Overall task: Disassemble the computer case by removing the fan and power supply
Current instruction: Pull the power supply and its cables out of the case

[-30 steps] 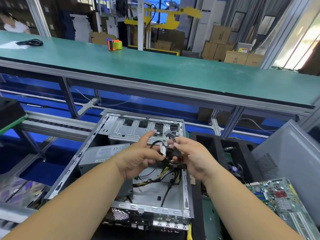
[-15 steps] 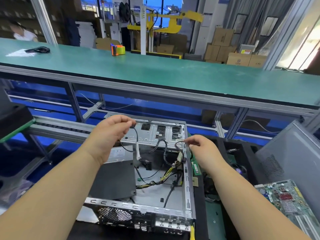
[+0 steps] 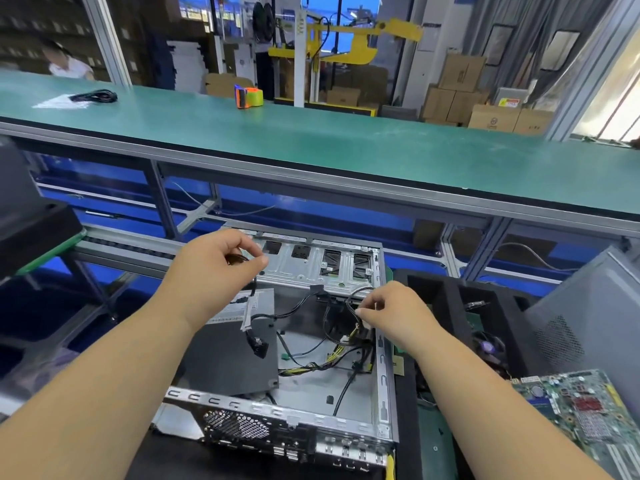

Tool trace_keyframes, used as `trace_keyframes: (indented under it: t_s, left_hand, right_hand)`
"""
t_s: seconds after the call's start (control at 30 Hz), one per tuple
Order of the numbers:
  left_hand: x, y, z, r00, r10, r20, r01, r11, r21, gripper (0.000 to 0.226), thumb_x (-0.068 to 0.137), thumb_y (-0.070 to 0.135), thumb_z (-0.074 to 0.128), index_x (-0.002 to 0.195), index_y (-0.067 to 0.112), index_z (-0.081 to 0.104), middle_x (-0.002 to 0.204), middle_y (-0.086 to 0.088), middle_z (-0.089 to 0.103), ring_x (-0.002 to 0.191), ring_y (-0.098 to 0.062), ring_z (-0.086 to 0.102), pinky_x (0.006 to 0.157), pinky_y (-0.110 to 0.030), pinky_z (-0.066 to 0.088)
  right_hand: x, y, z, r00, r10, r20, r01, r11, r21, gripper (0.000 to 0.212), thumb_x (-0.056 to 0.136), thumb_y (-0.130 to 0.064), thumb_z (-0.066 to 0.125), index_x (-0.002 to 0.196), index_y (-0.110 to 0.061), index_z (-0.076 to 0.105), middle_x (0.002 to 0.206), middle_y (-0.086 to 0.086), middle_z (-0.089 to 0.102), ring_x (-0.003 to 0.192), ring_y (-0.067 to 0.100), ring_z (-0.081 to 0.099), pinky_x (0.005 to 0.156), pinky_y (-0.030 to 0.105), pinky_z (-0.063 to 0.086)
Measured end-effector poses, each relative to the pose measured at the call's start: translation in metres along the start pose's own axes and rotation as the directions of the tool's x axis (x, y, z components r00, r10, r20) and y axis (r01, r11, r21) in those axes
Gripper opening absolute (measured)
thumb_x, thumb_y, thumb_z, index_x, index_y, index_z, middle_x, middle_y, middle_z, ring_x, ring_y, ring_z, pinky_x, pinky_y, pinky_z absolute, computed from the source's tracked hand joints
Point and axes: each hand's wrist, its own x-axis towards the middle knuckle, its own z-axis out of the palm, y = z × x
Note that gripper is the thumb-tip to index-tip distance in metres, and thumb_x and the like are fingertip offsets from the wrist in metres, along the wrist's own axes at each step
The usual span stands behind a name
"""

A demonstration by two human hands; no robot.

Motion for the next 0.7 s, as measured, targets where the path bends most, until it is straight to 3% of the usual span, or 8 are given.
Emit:
trace_keyframes:
  t_s: [0.17, 0.23, 0.33, 0.37, 0.43, 0.53, 0.63, 0.7]
  left_hand:
    - [-0.004, 0.009, 0.013, 0.987, 0.132, 0.093, -0.153, 0.945, 0.288, 0.030, 0.080, 0.016, 0.066, 0.092, 0.043, 0.065, 0.082, 0.013, 0.055, 0.077, -0.005, 0.054, 0.073, -0.029, 0.046]
    - [-0.005, 0.013, 0.025, 0.962, 0.182, 0.201, -0.246, 0.901, 0.359, 0.045, 0.077, 0.006, 0.060, 0.103, 0.043, 0.066, 0.093, 0.015, 0.052, 0.087, -0.008, 0.052, 0.086, -0.030, 0.037]
    - [-0.005, 0.020, 0.045, 0.923, 0.219, 0.318, -0.345, 0.835, 0.428, 0.053, 0.075, 0.001, 0.056, 0.111, 0.039, 0.068, 0.100, 0.015, 0.051, 0.101, -0.014, 0.051, 0.096, -0.032, 0.031]
    - [-0.005, 0.023, 0.049, 0.914, 0.229, 0.336, -0.368, 0.816, 0.445, 0.051, 0.076, 0.002, 0.057, 0.111, 0.038, 0.067, 0.099, 0.016, 0.049, 0.102, -0.015, 0.051, 0.096, -0.033, 0.031]
    - [-0.004, 0.026, 0.055, 0.905, 0.243, 0.349, -0.390, 0.800, 0.456, 0.045, 0.078, 0.007, 0.057, 0.111, 0.038, 0.067, 0.095, 0.018, 0.046, 0.098, -0.013, 0.049, 0.094, -0.033, 0.031]
    - [-0.004, 0.030, 0.056, 0.909, 0.246, 0.338, -0.377, 0.830, 0.411, 0.041, 0.079, 0.009, 0.058, 0.106, 0.038, 0.068, 0.091, 0.017, 0.048, 0.090, -0.010, 0.048, 0.093, -0.034, 0.035]
    - [-0.007, 0.041, 0.051, 0.928, 0.198, 0.317, -0.285, 0.923, 0.257, 0.043, 0.079, 0.005, 0.059, 0.097, 0.043, 0.067, 0.090, 0.014, 0.052, 0.085, -0.005, 0.052, 0.079, -0.031, 0.046]
    - [-0.006, 0.052, 0.045, 0.938, 0.164, 0.306, -0.219, 0.964, 0.153, 0.042, 0.078, 0.006, 0.059, 0.091, 0.045, 0.069, 0.089, 0.014, 0.053, 0.074, 0.000, 0.050, 0.065, -0.022, 0.044]
  right_hand:
    - [-0.004, -0.001, 0.001, 0.993, -0.100, 0.067, 0.096, 0.993, 0.062, 0.012, 0.085, -0.030, 0.070, 0.077, -0.038, 0.075, 0.085, -0.017, 0.060, 0.094, 0.013, 0.059, 0.094, 0.041, 0.047]
    - [-0.003, 0.005, 0.000, 0.993, -0.114, -0.010, 0.114, 0.986, 0.119, 0.018, 0.089, -0.025, 0.066, 0.081, -0.040, 0.073, 0.088, -0.019, 0.056, 0.097, 0.012, 0.055, 0.092, 0.037, 0.044]
    - [0.002, 0.026, -0.007, 0.973, 0.066, -0.220, 0.005, 0.952, 0.306, 0.030, 0.091, -0.007, 0.055, 0.096, -0.036, 0.062, 0.103, -0.009, 0.053, 0.094, 0.012, 0.055, 0.082, 0.029, 0.045]
    - [0.003, 0.034, -0.009, 0.966, 0.139, -0.216, -0.053, 0.931, 0.362, 0.032, 0.091, -0.003, 0.052, 0.104, -0.031, 0.060, 0.109, -0.006, 0.054, 0.096, 0.012, 0.056, 0.076, 0.026, 0.045]
    - [0.003, 0.048, -0.011, 0.975, 0.216, -0.056, -0.178, 0.904, 0.389, 0.035, 0.091, -0.005, 0.052, 0.118, -0.027, 0.057, 0.116, -0.005, 0.057, 0.097, 0.012, 0.058, 0.068, 0.024, 0.045]
    - [-0.002, 0.057, -0.002, 0.956, 0.236, 0.177, -0.290, 0.864, 0.411, 0.027, 0.092, -0.015, 0.056, 0.116, -0.028, 0.058, 0.107, -0.004, 0.065, 0.095, 0.017, 0.065, 0.074, 0.030, 0.051]
    - [-0.013, 0.059, 0.003, 0.963, 0.243, 0.116, -0.269, 0.853, 0.448, 0.019, 0.091, -0.019, 0.055, 0.105, -0.030, 0.060, 0.101, -0.004, 0.065, 0.091, 0.019, 0.064, 0.074, 0.033, 0.050]
    - [-0.023, 0.056, -0.001, 0.991, 0.117, 0.059, -0.131, 0.885, 0.447, 0.012, 0.089, -0.028, 0.058, 0.100, -0.034, 0.059, 0.102, -0.010, 0.061, 0.091, 0.013, 0.061, 0.071, 0.026, 0.047]
